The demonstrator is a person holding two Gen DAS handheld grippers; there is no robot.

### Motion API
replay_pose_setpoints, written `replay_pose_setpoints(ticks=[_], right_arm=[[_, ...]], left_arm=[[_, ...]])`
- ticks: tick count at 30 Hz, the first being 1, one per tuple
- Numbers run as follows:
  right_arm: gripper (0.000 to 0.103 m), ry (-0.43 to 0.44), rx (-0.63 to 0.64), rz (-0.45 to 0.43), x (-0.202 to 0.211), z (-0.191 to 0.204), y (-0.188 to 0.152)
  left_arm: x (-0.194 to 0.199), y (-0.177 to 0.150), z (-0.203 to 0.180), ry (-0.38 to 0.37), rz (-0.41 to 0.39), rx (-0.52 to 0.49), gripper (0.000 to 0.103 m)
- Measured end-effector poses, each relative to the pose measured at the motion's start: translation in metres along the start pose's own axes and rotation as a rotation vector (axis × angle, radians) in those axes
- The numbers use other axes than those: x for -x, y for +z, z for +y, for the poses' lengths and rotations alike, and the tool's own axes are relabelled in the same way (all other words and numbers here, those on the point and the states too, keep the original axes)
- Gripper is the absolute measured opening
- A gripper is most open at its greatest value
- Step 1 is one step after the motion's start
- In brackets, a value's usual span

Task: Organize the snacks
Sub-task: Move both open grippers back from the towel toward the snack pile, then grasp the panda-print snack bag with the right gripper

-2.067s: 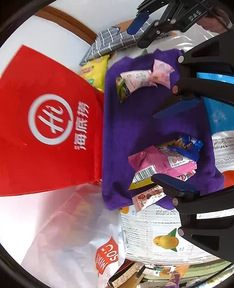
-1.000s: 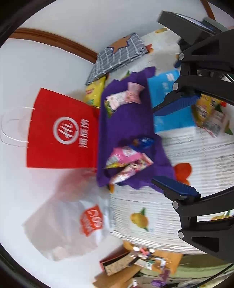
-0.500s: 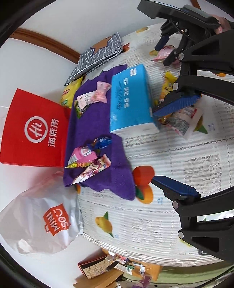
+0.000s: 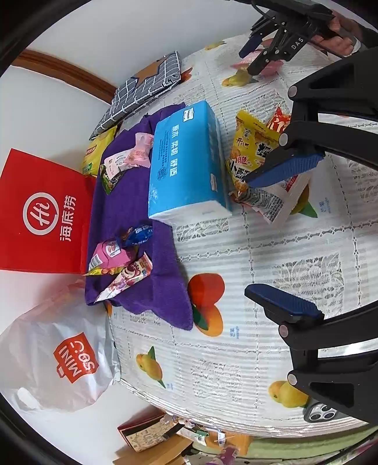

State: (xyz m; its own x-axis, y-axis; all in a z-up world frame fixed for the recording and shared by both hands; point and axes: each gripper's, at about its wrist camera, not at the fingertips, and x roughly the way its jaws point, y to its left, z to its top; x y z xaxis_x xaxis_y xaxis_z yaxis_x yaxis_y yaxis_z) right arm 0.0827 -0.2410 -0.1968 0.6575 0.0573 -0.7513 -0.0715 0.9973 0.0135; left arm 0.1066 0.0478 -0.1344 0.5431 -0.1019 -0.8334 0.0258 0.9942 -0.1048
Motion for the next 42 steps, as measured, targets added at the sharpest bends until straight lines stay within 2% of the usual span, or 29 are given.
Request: replay_pose_setpoints(ticks=[5, 8, 18, 22, 29, 36, 42], right_arm=[[0.065, 0.059, -0.016, -0.024, 0.010, -0.010, -0.006], [0.071, 0.091, -0.031, -0.029, 0.012, -0.015, -0.008], [0.072, 0.000, -0.026, 0.046, 0.011, -0.021, -0.033], [0.072, 0.009, -0.017, 0.002, 0.021, -0.021, -0.039], [0.072, 0.093, -0.027, -0.066, 0.044, -0.024, -0.024], [0.072, 0.009, 0.075, -0.050, 0.066, -0.036, -0.052], [0.072, -0.052, 0.206, -0.008, 0.059, -0.033, -0.084]], left_arm=[[-0.003, -0.002, -0.004, -0.026, -0.003, 0.002, 0.067], [-0.004, -0.002, -0.004, -0.037, -0.001, 0.004, 0.067], [-0.012, -0.009, -0.005, -0.049, 0.015, 0.001, 0.067], [-0.016, -0.010, -0.006, -0.061, 0.022, 0.002, 0.067], [-0.012, -0.012, -0.015, -0.075, 0.013, -0.020, 0.067], [-0.009, -0.012, -0.012, -0.092, 0.002, 0.002, 0.067], [-0.006, -0.016, -0.017, -0.096, -0.001, -0.008, 0.067]])
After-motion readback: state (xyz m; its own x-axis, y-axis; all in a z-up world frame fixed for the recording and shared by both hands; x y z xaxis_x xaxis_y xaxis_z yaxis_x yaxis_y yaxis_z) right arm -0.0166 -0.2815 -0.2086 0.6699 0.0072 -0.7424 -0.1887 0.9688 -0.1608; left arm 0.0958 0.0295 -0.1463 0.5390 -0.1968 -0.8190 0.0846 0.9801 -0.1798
